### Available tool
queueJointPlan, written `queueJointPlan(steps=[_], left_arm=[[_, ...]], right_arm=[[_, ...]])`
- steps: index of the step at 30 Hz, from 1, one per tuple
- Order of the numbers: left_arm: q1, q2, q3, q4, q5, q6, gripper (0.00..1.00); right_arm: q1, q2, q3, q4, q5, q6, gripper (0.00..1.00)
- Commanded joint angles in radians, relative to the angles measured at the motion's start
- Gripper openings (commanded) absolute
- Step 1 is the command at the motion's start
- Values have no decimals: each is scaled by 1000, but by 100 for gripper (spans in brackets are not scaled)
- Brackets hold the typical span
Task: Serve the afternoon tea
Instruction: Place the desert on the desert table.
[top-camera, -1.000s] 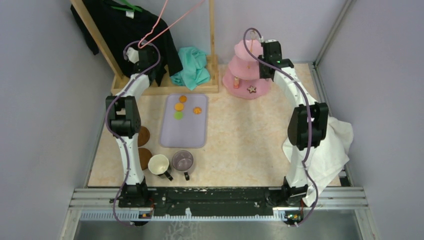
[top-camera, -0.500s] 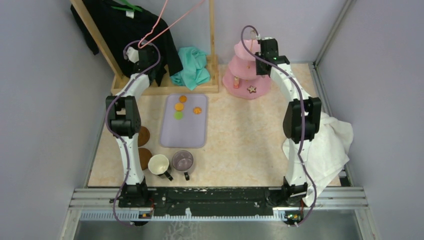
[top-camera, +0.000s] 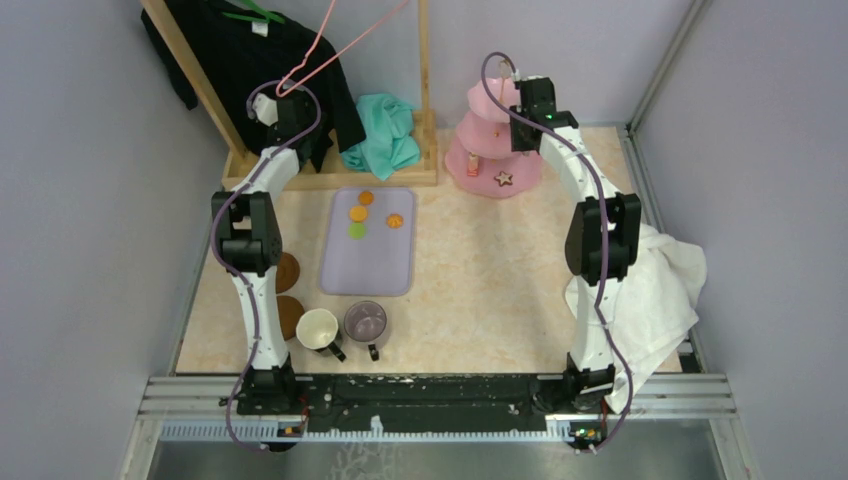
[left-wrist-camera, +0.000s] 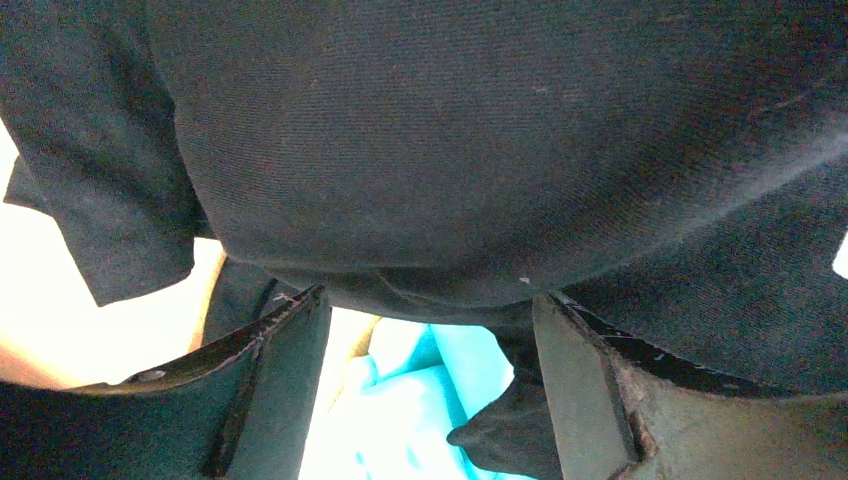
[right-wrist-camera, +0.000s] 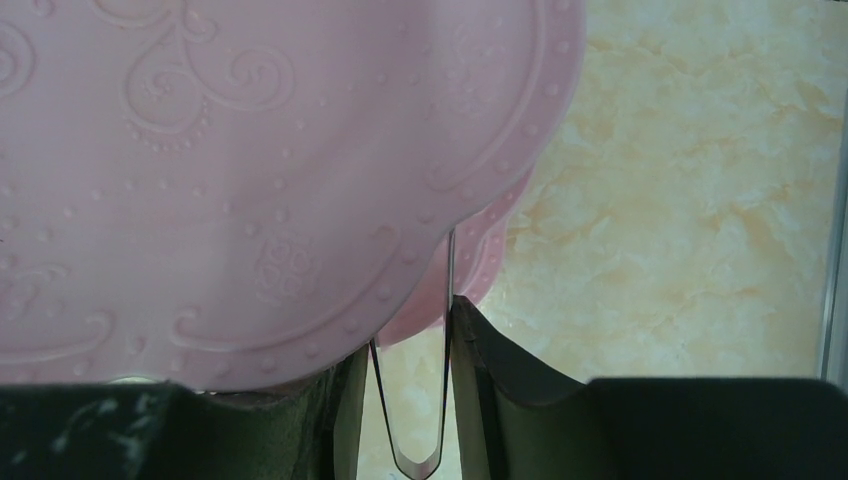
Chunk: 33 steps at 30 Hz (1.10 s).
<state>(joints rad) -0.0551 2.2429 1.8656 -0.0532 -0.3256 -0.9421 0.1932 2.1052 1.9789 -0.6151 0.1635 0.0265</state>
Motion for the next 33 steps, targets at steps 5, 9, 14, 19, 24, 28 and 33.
queueJointPlan(steps=[5, 9, 14, 19, 24, 28, 33], left_arm=[[3, 13, 11, 1, -6, 16, 79], [2, 11, 8, 2, -3, 12, 79], [1, 4, 1, 2, -1, 10, 79], [-1, -4, -10, 7, -1, 9, 79], [-4, -11, -15, 7, 0, 11, 79], [-7, -16, -18, 9, -1, 10, 79], [-10, -18, -21, 9, -1, 10, 79]], right_arm=[[-6, -39, 0, 50, 8, 9, 34], [-6, -53, -18, 54, 11, 10, 35], [-6, -76, -47, 64, 14, 11, 35], [-6, -102, -69, 72, 16, 13, 35], [-6, -122, -92, 79, 11, 18, 35], [-6, -134, -112, 87, 8, 19, 36], [-6, -142, -125, 89, 8, 18, 38]])
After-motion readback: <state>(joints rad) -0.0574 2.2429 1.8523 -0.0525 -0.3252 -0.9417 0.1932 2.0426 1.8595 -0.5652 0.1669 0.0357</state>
